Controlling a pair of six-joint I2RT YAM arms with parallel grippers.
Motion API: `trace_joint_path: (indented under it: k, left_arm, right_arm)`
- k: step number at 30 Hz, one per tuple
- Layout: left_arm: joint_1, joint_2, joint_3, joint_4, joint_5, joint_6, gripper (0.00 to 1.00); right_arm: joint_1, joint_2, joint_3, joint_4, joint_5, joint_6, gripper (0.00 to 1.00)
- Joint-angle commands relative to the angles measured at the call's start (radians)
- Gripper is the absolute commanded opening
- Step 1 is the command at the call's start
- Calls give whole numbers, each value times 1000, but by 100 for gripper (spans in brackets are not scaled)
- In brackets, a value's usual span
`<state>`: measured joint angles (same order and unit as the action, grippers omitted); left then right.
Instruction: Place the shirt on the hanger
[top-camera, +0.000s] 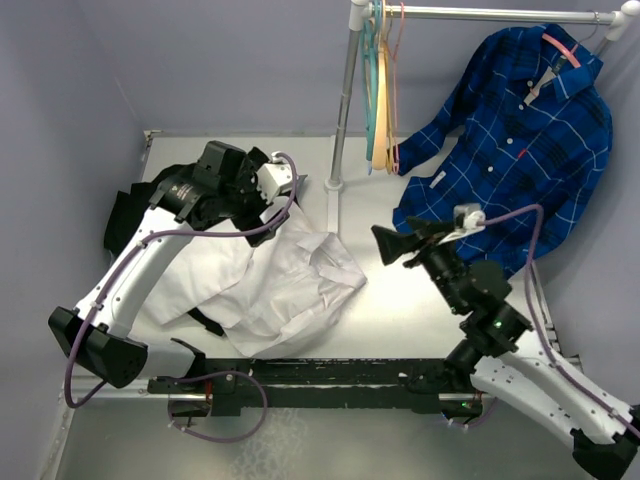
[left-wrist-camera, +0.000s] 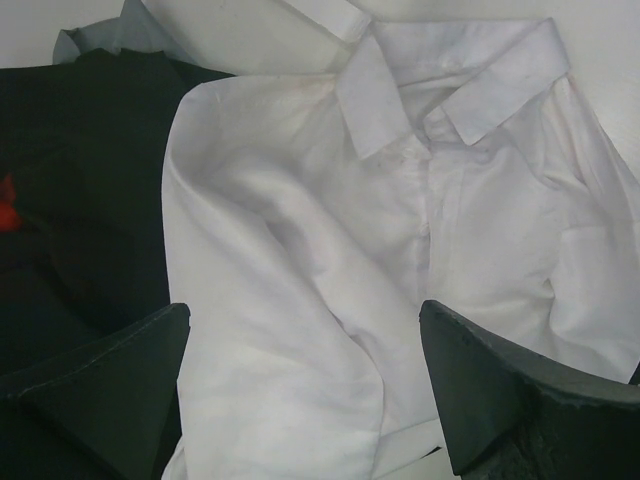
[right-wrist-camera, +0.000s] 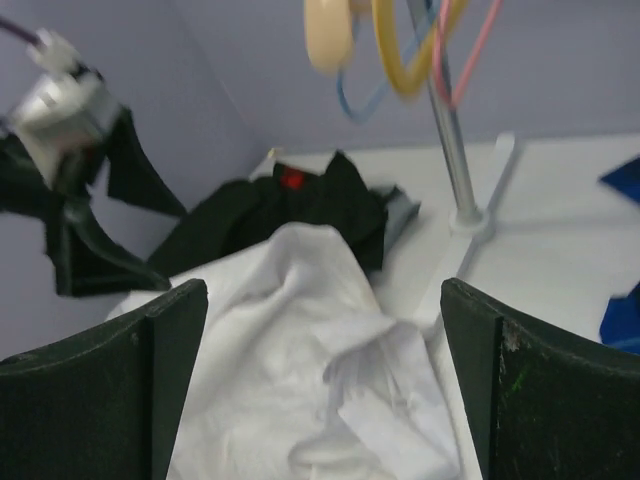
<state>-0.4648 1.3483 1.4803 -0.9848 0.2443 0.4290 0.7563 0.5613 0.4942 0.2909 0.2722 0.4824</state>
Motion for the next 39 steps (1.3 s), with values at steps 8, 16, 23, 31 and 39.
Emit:
trace_joint_path:
  k: [8, 16, 23, 31, 39]
  left_arm:
    - [5, -3, 6, 31, 23, -20, 100]
    - [5, -19, -8, 35, 5, -11, 100]
    - [5, -20, -32, 49, -10, -2, 100]
    - [5, 18, 5, 31, -8, 2, 100]
    - [5, 19, -4, 37, -21, 5, 100]
  right_arm:
    - [-207, 395, 906, -345, 160, -380, 95]
    - [-543, 814, 1224, -320, -319, -143, 76]
    - [-543, 941, 1341, -322, -387, -124, 77]
    - [-543, 975, 1304, -299, -397, -115, 76]
    - [-542, 1034, 1315, -310, -368, -99, 71]
